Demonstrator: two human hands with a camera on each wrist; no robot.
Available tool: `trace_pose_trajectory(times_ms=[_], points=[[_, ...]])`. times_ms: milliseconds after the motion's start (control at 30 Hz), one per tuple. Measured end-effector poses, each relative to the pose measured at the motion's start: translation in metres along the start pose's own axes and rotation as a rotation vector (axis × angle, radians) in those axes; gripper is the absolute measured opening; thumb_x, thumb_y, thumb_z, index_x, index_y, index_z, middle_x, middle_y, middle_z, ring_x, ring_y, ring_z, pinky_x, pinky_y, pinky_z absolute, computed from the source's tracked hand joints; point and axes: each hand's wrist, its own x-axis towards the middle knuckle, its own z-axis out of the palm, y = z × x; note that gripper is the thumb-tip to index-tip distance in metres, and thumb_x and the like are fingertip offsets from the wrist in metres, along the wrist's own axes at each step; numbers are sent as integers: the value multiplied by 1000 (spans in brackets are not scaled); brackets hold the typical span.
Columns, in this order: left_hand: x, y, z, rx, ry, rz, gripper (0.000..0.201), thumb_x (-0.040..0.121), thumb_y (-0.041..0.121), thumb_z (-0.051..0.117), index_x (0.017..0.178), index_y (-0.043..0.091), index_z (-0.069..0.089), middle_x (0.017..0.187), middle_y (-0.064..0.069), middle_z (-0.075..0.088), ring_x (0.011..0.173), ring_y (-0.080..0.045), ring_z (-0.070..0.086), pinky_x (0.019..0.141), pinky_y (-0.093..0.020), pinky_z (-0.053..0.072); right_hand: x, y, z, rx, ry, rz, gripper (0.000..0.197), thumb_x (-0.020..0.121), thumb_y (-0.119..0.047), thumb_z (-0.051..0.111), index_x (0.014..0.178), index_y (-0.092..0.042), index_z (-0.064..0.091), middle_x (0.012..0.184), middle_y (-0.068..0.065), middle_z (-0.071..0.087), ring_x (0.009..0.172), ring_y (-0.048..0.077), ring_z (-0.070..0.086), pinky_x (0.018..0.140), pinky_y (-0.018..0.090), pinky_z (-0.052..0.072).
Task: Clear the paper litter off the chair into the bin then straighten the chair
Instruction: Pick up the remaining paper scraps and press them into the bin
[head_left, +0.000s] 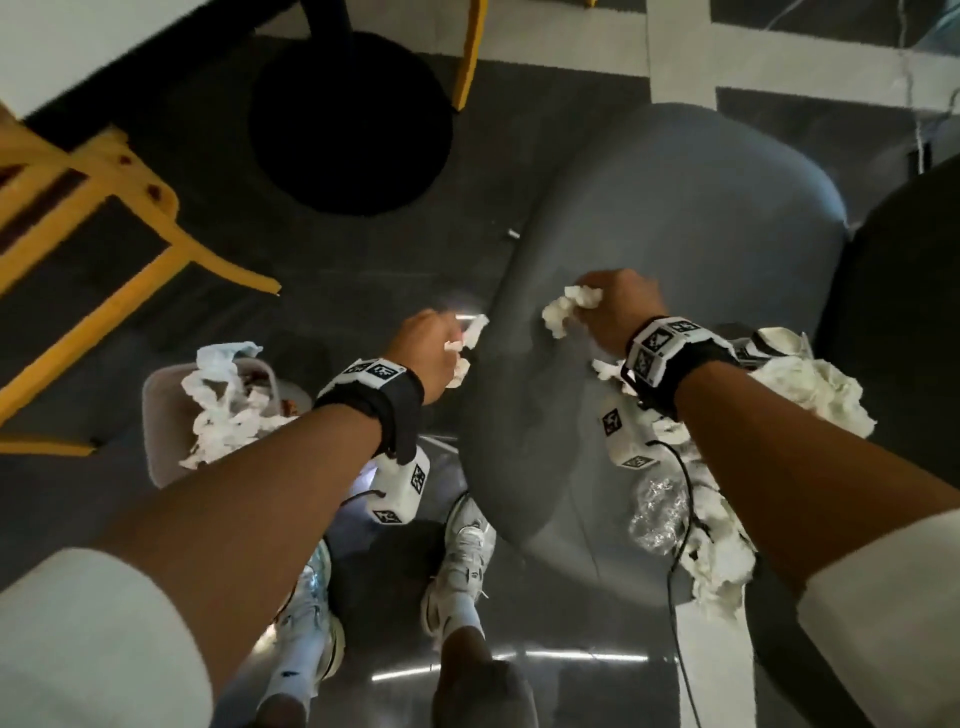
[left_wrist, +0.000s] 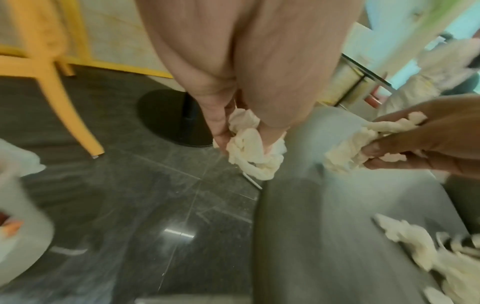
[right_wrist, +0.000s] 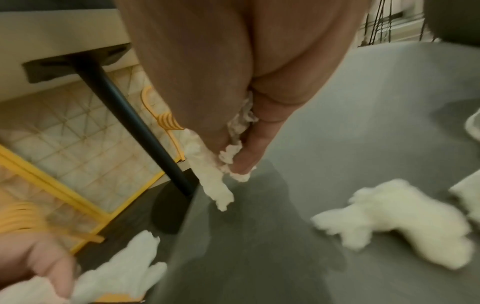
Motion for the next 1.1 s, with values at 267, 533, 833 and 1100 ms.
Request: trace_pose_trajectory(times_ms=[267,533,833,1100], points=[[-92,-166,-50,-247,71,-450,13,83,12,64,95,15,66,106,-7,70,102,-27,64,86,-31,48,-47,-164,140,-23,-244,-305,13,87,-22,66,99,-19,71,99,3,72,94,23,66,80,27,46],[-128,-323,-72,-449,272,-662,36,77,26,69,109,16,55,101,5,56,96,-18,56,81,-26,45,-59,-281,291,-168,-422,-306,24,91,-33,51,96,-19,70,101,9,73,97,32,69,77,34,53],[-133,-402,-44,-584,96,-654,55,81,37,55,135,27,45,123,-4,66,105,-22,65,91,-41,55,-37,-276,393,68,-543,-179,72,80,-38,67,144,-26,36,117,-13,60,104,10,60,93,31,50],[-147,-358,-82,-369,-25,-638,24,83,25,53,103,15,64,107,-7,67,102,-31,64,83,-34,50,-50,-233,361,248,-537,12,11,70,-31,63,77,-33,70,82,-2,73,80,21,71,76,39,61]])
